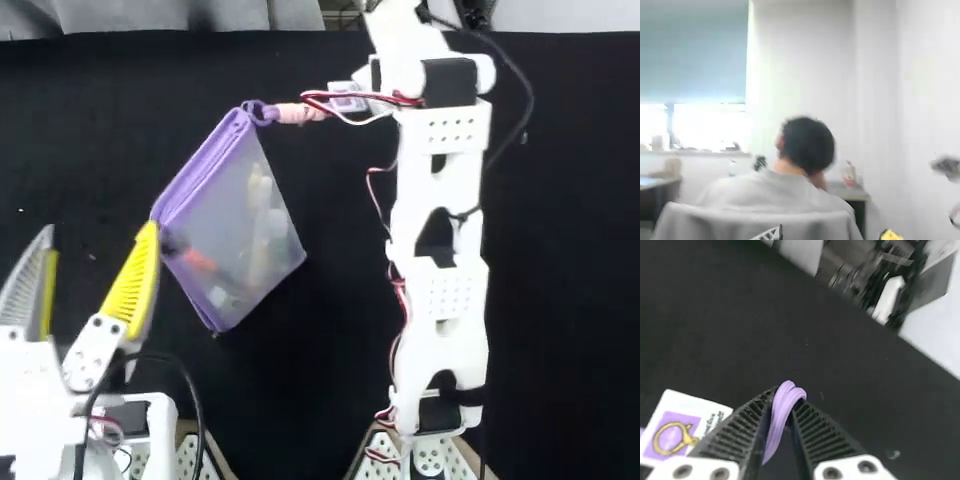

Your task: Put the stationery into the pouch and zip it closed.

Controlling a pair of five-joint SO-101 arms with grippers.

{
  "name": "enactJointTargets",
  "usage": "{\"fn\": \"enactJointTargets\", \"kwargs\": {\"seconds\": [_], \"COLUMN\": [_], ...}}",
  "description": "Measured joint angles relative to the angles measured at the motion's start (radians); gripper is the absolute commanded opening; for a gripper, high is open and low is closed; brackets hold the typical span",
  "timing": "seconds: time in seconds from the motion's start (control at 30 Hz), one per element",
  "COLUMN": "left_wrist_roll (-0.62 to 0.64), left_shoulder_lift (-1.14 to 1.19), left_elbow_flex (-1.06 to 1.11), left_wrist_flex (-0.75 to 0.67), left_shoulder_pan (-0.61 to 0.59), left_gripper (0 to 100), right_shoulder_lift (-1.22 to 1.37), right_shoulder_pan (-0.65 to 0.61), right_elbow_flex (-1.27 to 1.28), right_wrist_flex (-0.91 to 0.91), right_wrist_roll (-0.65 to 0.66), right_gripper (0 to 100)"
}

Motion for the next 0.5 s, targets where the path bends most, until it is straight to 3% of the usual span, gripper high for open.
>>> {"fn": "enactJointTargets", "kwargs": {"seconds": [0.13,0.37,0.5], "left_wrist_roll": [0.0,0.0,0.078], "left_shoulder_lift": [0.0,0.0,0.0], "left_elbow_flex": [-0.037,-0.041,-0.041], "left_wrist_flex": [0.008,0.15,0.209], "left_shoulder_pan": [-0.058,-0.066,-0.066], "left_gripper": [31,31,31], "right_shoulder_lift": [0.112,0.307,0.367], "right_shoulder_pan": [0.0,0.025,0.035], "right_elbow_flex": [0.0,0.0,0.0], "right_wrist_flex": [0.002,0.048,0.048], "right_wrist_roll": [-0.002,-0.002,-0.002], "right_gripper": [1.5,1.2,1.5]}}
